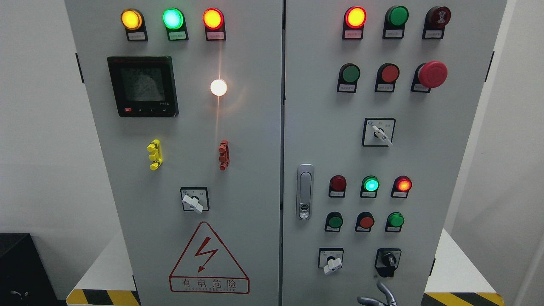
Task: Press green start button
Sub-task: 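Raise the right hand toward the green button in the lower button row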
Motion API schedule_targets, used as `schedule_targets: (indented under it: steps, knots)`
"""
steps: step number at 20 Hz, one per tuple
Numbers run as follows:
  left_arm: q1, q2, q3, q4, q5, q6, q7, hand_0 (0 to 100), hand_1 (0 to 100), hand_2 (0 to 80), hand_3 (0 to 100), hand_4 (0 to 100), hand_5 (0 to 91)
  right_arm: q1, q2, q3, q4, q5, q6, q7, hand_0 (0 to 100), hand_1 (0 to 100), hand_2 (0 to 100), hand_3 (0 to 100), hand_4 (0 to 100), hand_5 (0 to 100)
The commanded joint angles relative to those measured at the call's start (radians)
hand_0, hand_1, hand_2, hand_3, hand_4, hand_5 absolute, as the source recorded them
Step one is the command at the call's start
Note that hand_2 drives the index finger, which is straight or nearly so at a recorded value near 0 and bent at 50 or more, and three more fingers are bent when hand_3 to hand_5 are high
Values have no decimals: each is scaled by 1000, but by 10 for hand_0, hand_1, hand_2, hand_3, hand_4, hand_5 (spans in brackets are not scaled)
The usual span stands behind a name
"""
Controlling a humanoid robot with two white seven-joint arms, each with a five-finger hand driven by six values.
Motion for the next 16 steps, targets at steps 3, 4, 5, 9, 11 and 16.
schedule_targets:
  steps: [3,4,5,9,11,16]
  knots:
    - [-23,0,0,-28,0,0,-1,120,556,0,0,0,0,-12,0,1,-22,371,-50,-72,130,311,0,820,807,973]
    - [-23,0,0,-28,0,0,-1,120,556,0,0,0,0,-12,0,-4,-21,410,-63,-84,128,314,0,820,807,973]
    - [-23,0,0,-28,0,0,-1,120,556,0,0,0,0,-14,0,-4,-21,448,-67,-91,129,315,0,826,817,990]
    - [-23,0,0,-28,0,0,-1,120,556,0,0,0,0,-37,-1,-24,-8,626,-83,-141,135,314,0,874,853,1000]
    - [-23,0,0,-28,0,0,-1,120,556,0,0,0,0,-57,-1,-37,-4,684,-86,-156,140,312,0,888,861,1000]
    - [-23,0,0,-28,0,0,-1,120,556,0,0,0,0,-97,-1,-57,19,775,-83,-177,147,309,0,906,870,1000]
